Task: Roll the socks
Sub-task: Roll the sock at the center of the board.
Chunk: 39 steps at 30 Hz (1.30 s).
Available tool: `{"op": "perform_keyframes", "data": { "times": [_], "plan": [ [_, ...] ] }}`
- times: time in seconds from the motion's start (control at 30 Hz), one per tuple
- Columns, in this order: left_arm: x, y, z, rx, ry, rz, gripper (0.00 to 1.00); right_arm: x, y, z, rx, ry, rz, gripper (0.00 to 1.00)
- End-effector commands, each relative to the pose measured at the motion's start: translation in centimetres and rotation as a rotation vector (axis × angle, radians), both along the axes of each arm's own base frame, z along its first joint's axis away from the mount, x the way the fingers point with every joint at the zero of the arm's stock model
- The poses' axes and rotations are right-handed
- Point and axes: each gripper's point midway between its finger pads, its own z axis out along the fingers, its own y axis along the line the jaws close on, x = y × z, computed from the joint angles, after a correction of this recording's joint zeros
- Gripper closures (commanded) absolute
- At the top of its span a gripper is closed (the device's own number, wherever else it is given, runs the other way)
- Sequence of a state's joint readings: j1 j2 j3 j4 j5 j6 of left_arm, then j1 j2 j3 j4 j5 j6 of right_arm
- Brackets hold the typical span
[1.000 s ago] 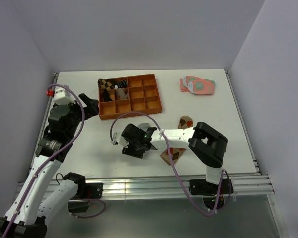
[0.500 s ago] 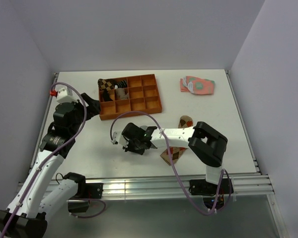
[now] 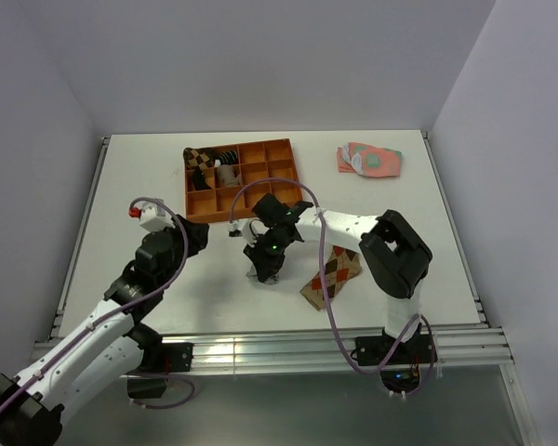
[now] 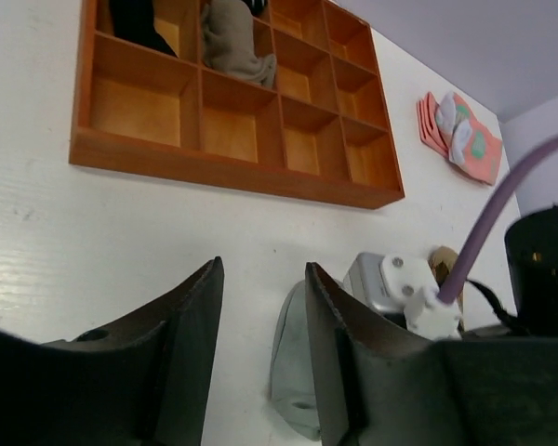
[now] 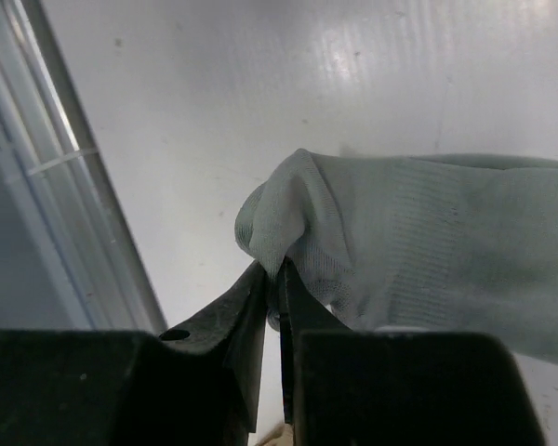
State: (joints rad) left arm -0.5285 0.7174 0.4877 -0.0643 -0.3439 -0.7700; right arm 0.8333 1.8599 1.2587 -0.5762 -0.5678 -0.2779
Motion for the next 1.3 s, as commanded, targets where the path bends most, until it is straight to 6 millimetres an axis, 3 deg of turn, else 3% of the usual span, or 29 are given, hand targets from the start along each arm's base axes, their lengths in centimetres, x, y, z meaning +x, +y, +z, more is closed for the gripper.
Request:
{"op": "perform_keyframes", "data": {
  "times": [0.0,0.13,0.3,0.53,0.7,1.0,1.27],
  "plan": [
    [0.1,-1.3,1.7,-0.071,-0.132,-0.025,0.55,-1.9,0.1,1.3,0.034,0.177,0.024,0.86],
    [-1.2,-3.7,0.3,-0.078,-0.205,-0.149,0.6,-2.0,-0.4,1.5,0.046,0.3,0.022,0.87],
    [-2.9,-6.6,-1.9,-0.089,-0.247,-0.304,0.59,-1.5,-1.7,0.1,0.029,0.38,-0.029,0.87],
    [-4.5,-11.3,-3.7,-0.067,-0.241,-0.509,0.44,-0.9,-2.2,-0.5,0.037,0.475,-0.072,0.88],
    [-5.3,-13.9,-5.5,-0.036,-0.199,-0.603,0.43,-0.7,-2.5,-0.9,0.03,0.523,-0.097,0.88],
    [-6.4,-16.9,-7.1,-0.024,-0.166,-0.714,0.4,-0.2,-3.0,-1.2,0.032,0.583,-0.136,0.88],
    [-6.3,-17.4,-9.4,0.025,-0.118,-0.724,0.37,0.3,-3.6,-1.1,0.056,0.645,-0.155,0.9]
  ]
}}
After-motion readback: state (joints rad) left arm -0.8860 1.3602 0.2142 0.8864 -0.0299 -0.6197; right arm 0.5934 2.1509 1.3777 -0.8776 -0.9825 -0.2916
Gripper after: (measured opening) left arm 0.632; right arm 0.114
